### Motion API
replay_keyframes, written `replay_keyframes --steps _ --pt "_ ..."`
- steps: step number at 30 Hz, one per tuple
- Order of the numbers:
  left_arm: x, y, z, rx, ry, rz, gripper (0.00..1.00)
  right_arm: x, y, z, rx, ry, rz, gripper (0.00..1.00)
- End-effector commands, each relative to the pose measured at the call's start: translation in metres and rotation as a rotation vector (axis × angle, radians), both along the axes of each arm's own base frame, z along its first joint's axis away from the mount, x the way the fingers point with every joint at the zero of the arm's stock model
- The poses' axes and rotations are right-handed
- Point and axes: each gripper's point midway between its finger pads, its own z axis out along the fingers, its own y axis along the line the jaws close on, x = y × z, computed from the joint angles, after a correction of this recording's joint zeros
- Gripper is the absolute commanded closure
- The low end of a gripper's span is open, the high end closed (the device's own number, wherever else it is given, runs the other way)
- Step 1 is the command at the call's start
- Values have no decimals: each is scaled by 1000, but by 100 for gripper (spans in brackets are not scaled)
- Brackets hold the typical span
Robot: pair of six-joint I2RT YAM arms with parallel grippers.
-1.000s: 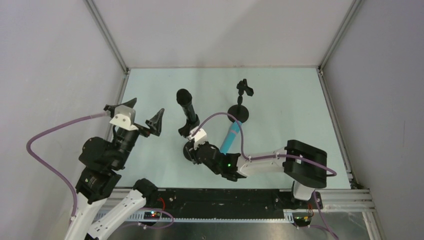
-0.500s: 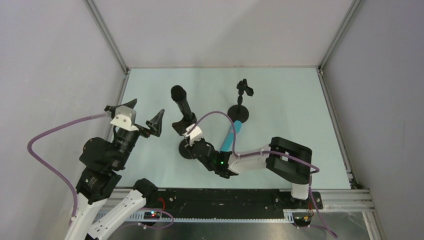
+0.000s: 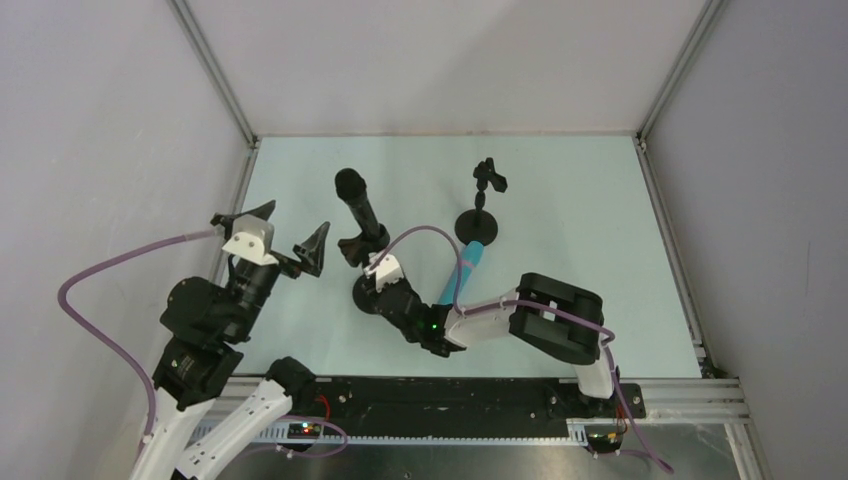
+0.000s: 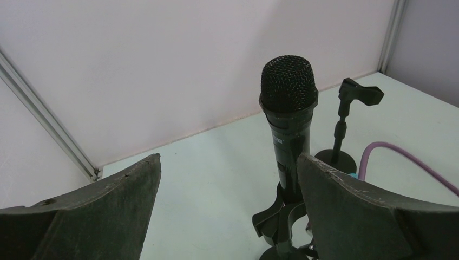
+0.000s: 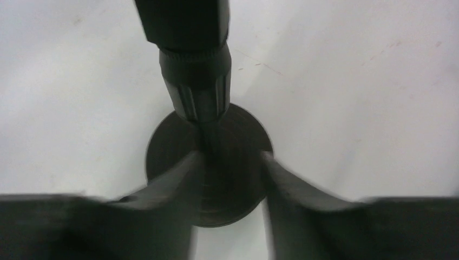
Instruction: Attach the microphones to the stand
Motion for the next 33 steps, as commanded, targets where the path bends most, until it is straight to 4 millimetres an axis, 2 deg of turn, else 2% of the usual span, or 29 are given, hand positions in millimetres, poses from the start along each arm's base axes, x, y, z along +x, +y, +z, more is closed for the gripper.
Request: replay_keyframes --steps 1,2,5,7,11,17,21,25,26,27,28,29,31,33 --pt "-3 1 5 15 -32 -9 0 -1 -1 14 90 0 -51 34" --pt "-4 1 5 15 -34 -12 0 -3 0 14 94 4 -49 28" --pt "-5 0 6 12 -38 -21 0 -8 0 18 107 6 -43 25" --pt "-5 -1 5 11 -35 -26 0 -11 0 19 113 7 -45 26" --pt "-6 -2 5 10 -32 -31 0 -16 4 17 131 12 -26 34" --pt "-6 -1 4 19 -30 -24 0 5 11 17 179 -8 -58 36" --pt "-6 -1 2 24 -26 -26 0 7 19 27 194 -45 -44 37" --pt "-7 -1 4 23 -28 -28 0 11 27 22 171 -58 -32 39" --pt "-7 -1 5 22 -29 -29 0 13 29 20 166 -54 -33 46" --pt "-7 -1 4 21 -28 -28 0 16 29 20 167 -53 -38 61" --pt "-7 0 5 20 -30 -27 0 19 27 16 156 -50 -45 69" --pt "-7 1 5 22 -32 -23 0 20 29 13 150 -51 -49 84" --pt "-8 1 5 25 -35 -21 0 27 26 9 134 -69 -80 97" --pt "-8 2 6 27 -38 -19 0 34 25 6 120 -77 -95 100"
